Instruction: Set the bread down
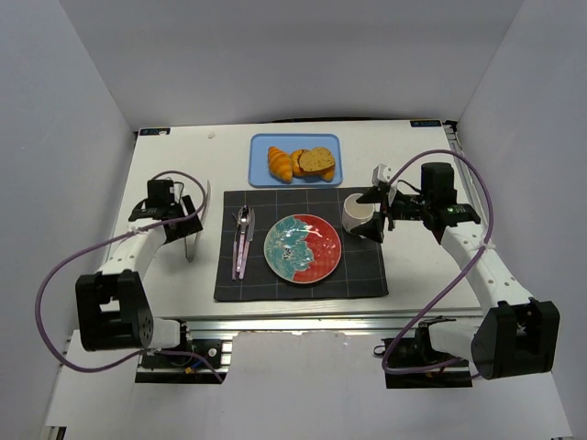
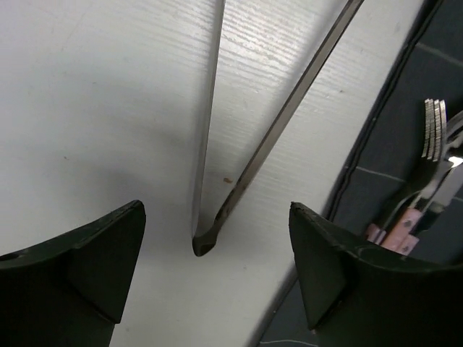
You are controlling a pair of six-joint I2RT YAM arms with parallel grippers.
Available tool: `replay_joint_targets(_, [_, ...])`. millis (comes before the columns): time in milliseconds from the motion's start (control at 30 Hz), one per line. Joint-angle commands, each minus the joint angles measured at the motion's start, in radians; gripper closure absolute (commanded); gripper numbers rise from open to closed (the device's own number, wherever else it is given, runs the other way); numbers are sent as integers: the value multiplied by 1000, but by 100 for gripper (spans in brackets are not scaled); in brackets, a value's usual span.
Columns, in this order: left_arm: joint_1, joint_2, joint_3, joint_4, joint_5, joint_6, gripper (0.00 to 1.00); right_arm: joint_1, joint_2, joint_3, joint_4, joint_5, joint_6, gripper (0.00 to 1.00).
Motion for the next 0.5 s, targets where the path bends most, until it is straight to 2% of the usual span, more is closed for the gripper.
replay_joint_targets(0, [-13,59,47,9,30,111,10,-15,-36,-25,23,-31,26,11])
replay_joint_targets(200, [-41,203,88,84,6,192,10,-35,-28,-31,74,-27,75,11])
replay_joint_targets(300, [-41,269,97,138,55,254,13,-46,-19,-20,77,-25,87,11])
replay_joint_targets(467, [-41,353,116,132,67,283,17,-64,-13,-9,88,-25,100,11])
